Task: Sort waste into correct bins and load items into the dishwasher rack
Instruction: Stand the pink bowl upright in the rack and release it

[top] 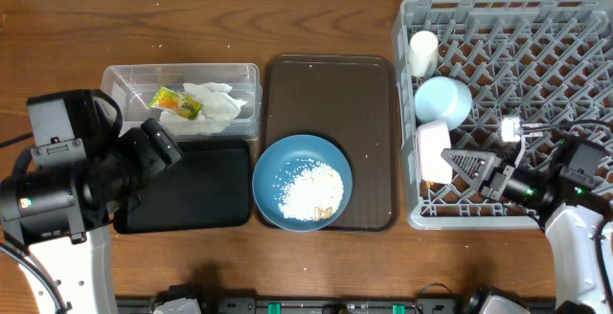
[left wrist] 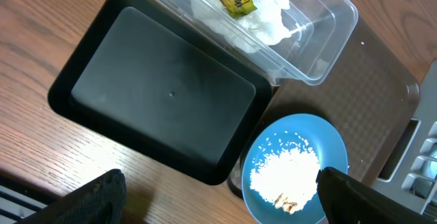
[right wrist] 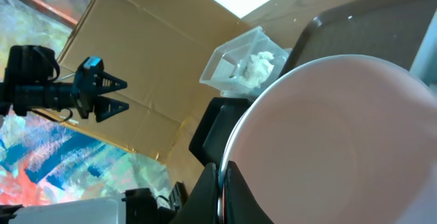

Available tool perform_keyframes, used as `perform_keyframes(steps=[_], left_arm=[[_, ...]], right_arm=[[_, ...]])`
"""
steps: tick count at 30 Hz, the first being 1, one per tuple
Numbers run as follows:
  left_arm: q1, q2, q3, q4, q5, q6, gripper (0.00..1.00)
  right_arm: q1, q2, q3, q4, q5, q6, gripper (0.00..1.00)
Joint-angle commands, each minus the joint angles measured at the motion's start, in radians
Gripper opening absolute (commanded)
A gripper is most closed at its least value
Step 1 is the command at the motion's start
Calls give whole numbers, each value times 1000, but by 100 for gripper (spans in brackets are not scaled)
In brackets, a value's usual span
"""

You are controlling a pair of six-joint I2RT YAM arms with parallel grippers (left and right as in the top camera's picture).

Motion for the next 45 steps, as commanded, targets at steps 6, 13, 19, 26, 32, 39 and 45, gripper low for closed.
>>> perform_keyframes(steps=[6,13,19,26,32,39,45], left_arm=[[5,1,16,-2,-9,-2,92],[5,1,16,-2,-9,-2,92],[5,1,16,-2,-9,-2,91],[5,1,16,-2,-9,-2,91],[5,1,16,-2,-9,-2,92],[5,1,16,-2,-9,-2,91],[5,1,16,-2,-9,-2,91]], right_arm=[[-87,36,-48,1,-34,-87,1],[-157,36,-50,7,-71,-74,1],[-156,36,-50,-6,-72,-11,1],[-122,29,-50,-19,-72,32,1],[-83,1,-38,25,-72,135,1],[-46,-58,-36,35,-72,161,1],[-24,-74,-37,39,-72,100,1]])
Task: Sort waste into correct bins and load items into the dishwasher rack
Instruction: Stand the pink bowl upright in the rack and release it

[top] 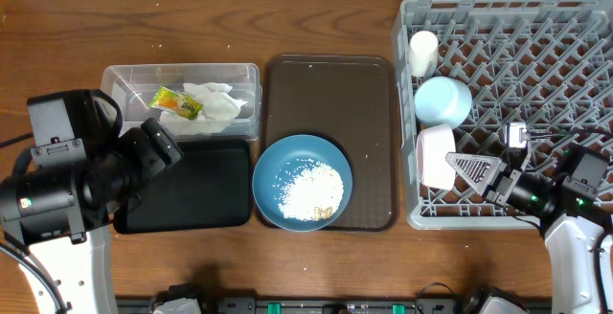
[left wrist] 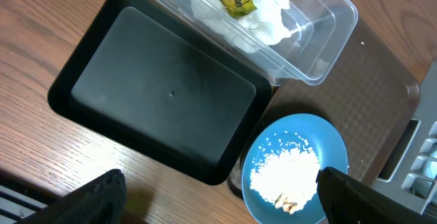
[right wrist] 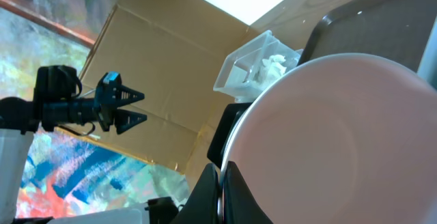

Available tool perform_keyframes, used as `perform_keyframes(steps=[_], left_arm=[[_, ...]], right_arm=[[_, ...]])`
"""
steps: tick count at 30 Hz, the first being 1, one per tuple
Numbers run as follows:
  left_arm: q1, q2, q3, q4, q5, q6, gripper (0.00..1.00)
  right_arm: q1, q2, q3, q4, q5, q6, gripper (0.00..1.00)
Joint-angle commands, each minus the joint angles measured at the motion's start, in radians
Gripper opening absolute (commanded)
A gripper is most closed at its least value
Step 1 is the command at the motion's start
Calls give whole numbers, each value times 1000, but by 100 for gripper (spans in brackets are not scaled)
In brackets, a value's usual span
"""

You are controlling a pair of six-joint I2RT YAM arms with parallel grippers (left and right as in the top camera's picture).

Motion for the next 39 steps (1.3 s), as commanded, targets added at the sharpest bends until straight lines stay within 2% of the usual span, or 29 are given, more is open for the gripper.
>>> perform_keyframes(steps=[1,13,21,27,39], left_arm=[[5,1,16,-2,-9,-2,92],[5,1,16,-2,-9,-2,91],[5,1,16,-2,-9,-2,91],[5,1,16,-2,-9,-2,91],[5,1,16,-2,-9,-2,92]], right_arm=[[14,-12,2,2,-22,-61,1],[64,-12,-15,-2,-22,-210,1],[63,-12,-19,0,-22,-193,1],[63,-6,-19,2,-22,-242,1],[63,130,-19,3,-22,-335,1]])
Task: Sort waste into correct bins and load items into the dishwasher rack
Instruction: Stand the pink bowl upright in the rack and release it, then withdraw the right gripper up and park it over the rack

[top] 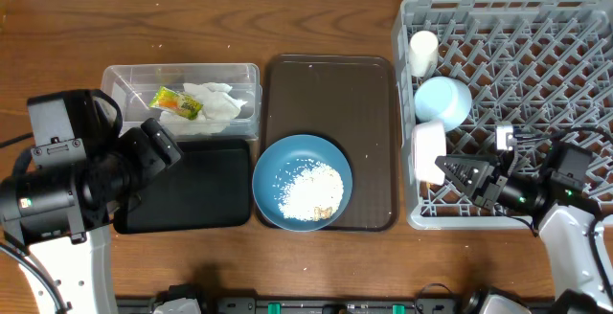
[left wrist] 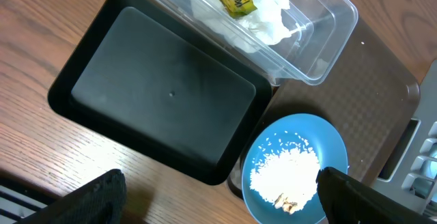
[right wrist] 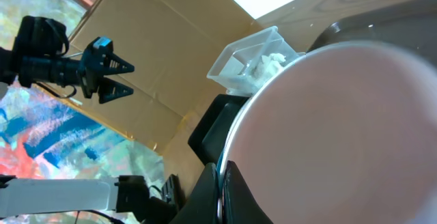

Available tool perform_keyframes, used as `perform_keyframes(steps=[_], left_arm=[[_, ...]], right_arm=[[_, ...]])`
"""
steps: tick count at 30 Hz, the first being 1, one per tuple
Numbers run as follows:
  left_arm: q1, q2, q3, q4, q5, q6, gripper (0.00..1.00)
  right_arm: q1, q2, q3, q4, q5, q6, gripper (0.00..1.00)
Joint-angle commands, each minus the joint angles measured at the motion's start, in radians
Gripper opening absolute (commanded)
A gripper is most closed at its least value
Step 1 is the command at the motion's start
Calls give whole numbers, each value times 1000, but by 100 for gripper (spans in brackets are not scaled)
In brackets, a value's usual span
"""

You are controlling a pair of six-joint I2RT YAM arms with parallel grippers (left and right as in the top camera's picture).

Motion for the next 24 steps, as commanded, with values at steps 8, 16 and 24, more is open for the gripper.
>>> perform_keyframes(steps=[8,16,24], left_arm=[[5,1,16,-2,-9,-2,91],[5,1,16,-2,-9,-2,91],[5,1,16,-2,-9,-2,91]], right_arm=[[-31,102,-7,-3,-13,-90,1],[-104,102,-7,-105,-10,-89,1],[-207,102,-7,-186,85,-40,40]])
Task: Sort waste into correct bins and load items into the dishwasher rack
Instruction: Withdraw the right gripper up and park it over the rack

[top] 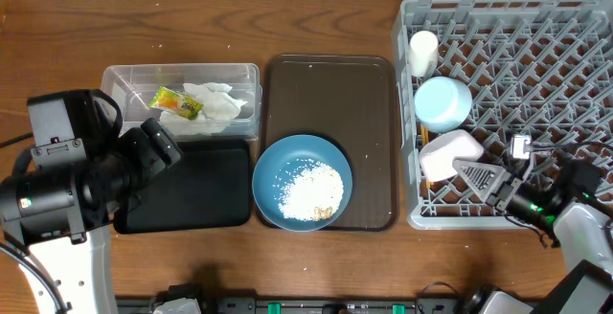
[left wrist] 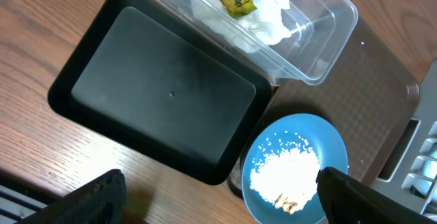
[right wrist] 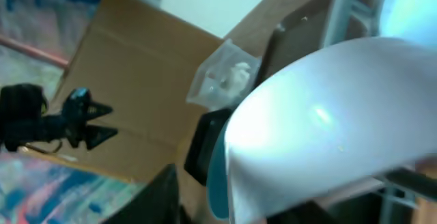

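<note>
A white bowl (top: 450,153) leans tilted in the front left corner of the grey dish rack (top: 536,27); it fills the right wrist view (right wrist: 321,121). Just to its right, my right gripper (top: 477,181) is open, its fingers spread to either side of the bowl's rim (right wrist: 273,207). A blue plate (top: 302,182) with white rice and food scraps sits on the brown tray (top: 330,84), and shows in the left wrist view (left wrist: 293,166). My left gripper (left wrist: 218,200) is open, high over the black bin (left wrist: 157,91) and the plate.
A clear bin (top: 182,89) behind the black bin (top: 192,185) holds crumpled napkins and a yellow-green wrapper. In the rack's left column stand a white cup (top: 422,49) and a light blue bowl (top: 442,101). The left arm's bulk overhangs the table's front left.
My right gripper let go of the white bowl and has drawn back to the right. The bowl, which stood on edge, now leans flatter in the rack. The left arm has not moved.
My right gripper held the white bowl on edge in the rack's front left corner. It then held it slightly further right, then pressed nearer the rack's left wall. Now the bowl rests there free. The left gripper stayed open above the black bin throughout.
</note>
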Available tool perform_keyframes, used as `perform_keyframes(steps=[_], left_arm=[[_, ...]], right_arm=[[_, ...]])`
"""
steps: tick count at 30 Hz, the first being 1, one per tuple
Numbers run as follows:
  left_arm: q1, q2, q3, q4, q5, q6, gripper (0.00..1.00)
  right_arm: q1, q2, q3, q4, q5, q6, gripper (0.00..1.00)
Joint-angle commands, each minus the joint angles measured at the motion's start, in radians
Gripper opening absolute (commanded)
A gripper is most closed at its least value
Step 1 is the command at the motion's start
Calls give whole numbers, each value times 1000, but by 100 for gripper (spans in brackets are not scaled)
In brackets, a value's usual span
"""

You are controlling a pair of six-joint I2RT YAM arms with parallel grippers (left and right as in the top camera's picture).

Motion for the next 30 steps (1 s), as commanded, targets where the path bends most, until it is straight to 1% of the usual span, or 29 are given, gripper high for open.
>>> perform_keyframes(steps=[1,2,4,5,12,14,18,22,24,26,30], left_arm=[[5,1,16,-2,-9,-2,92],[5,1,16,-2,-9,-2,92],[5,1,16,-2,-9,-2,91],[5,1,16,-2,-9,-2,92],[5,1,16,-2,-9,-2,91],[5,1,16,-2,-9,-2,92],[5,1,16,-2,-9,-2,92],[5,1,16,-2,-9,-2,92],[5,1,16,-2,-9,-2,91],[5,1,16,-2,-9,-2,91],[5,1,16,-2,-9,-2,92]], right_arm=[[-45,11,-3,-14,41,6,41],[-55,11,-3,-17,56,6,43],[-70,11,-3,-17,82,7,60],[-76,11,-3,-17,92,6,99],[-123,10,21,-13,100,9,99],[-132,10,55,-13,131,56,99],[-129,8,163,-21,276,156,99],[-96,-29,265,-113,410,222,99],[-78,-50,293,-127,467,256,99],[-47,-81,340,-153,556,296,99],[51,-150,460,-270,795,344,99]])
